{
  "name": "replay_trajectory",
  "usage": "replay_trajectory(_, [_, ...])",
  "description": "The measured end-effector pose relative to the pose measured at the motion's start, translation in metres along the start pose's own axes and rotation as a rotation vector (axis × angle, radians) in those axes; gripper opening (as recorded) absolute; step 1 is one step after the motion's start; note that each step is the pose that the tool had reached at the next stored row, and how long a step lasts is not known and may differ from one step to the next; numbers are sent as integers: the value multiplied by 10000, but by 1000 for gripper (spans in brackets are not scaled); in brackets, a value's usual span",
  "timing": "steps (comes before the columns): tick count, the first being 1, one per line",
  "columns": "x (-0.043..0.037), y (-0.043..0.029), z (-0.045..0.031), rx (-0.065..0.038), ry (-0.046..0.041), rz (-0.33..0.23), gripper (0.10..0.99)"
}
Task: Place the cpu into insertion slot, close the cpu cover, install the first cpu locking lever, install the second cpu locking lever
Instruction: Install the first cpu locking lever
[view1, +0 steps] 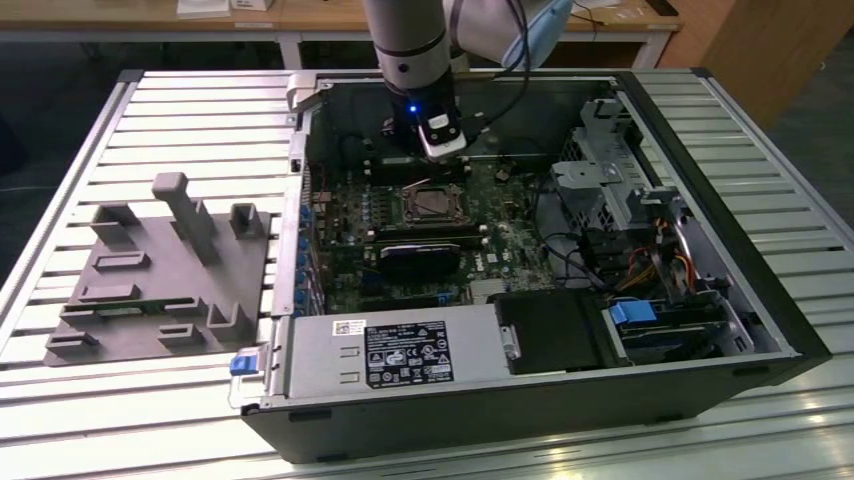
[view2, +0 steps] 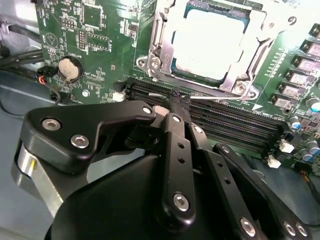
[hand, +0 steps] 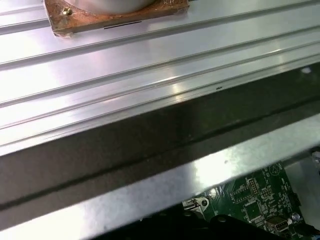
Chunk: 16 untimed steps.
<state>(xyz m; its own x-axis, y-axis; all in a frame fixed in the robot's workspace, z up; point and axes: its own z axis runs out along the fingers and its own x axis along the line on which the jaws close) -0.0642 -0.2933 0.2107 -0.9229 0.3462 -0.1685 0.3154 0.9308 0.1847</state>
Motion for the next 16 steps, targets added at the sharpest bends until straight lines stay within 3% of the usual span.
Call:
replay_trajectory(12, [19, 26, 45, 106, -77, 288, 102])
replay_trajectory(16, [23, 24, 61, 219, -128, 346, 102])
